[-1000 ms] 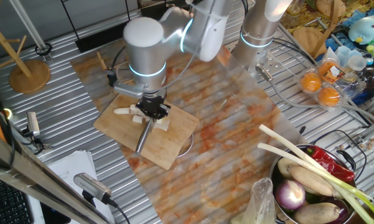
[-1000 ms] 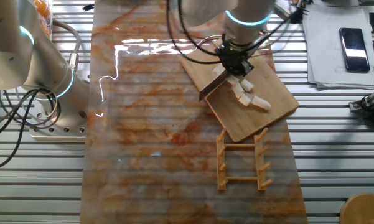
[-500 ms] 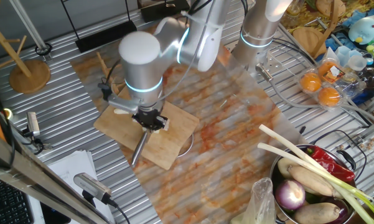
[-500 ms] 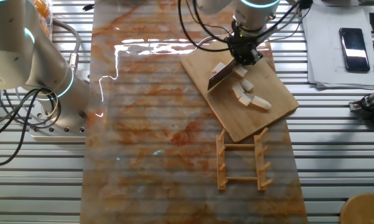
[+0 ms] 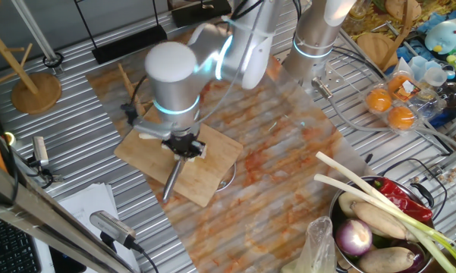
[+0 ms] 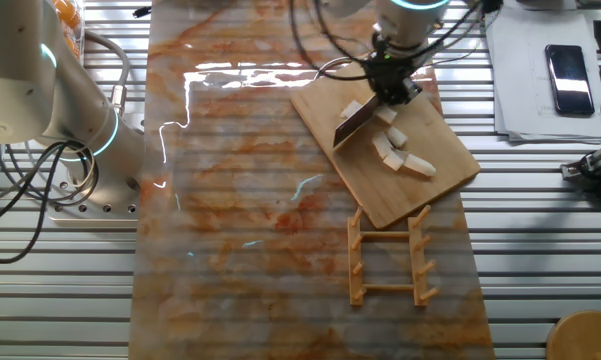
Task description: Chop the scallions
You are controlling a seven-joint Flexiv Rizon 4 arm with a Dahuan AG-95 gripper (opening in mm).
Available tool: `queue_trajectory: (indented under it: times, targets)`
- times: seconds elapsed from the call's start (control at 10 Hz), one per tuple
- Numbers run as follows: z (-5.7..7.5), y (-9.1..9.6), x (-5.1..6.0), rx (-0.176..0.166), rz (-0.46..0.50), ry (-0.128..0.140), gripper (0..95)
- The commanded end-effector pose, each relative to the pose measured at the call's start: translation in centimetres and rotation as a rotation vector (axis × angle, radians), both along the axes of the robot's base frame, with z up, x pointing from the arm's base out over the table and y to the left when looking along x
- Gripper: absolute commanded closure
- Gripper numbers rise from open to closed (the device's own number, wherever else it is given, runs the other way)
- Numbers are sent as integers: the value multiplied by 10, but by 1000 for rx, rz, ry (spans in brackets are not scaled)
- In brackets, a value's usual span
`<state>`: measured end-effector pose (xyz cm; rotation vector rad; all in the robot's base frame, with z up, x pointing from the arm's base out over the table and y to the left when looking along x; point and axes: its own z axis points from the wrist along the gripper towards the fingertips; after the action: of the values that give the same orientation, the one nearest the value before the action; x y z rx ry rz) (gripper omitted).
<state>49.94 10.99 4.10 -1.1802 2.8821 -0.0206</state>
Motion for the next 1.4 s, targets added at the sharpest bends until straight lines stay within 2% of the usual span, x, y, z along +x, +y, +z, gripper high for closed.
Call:
queue_trajectory:
  times: [0.1,0.2,0.3,0.4,0.5,0.7,0.9,1.0,1.1,1.4]
  targets:
    - [-40,-8,-5,-10,25,16,950]
    - [-48,-12,-15,2,20,0,950]
    - [-51,-13,-19,-4,24,-11,950]
    - [-47,-14,-18,-26,35,-4,950]
    - [-47,-16,-20,-19,37,5,950]
    - [-53,-17,-22,-15,30,0,950]
    - [-49,-16,-16,-11,30,-3,950]
    - [-52,-14,-12,6,18,-8,950]
    - [-52,-9,-6,8,0,7,950]
    - [-50,0,9,11,-15,-4,950]
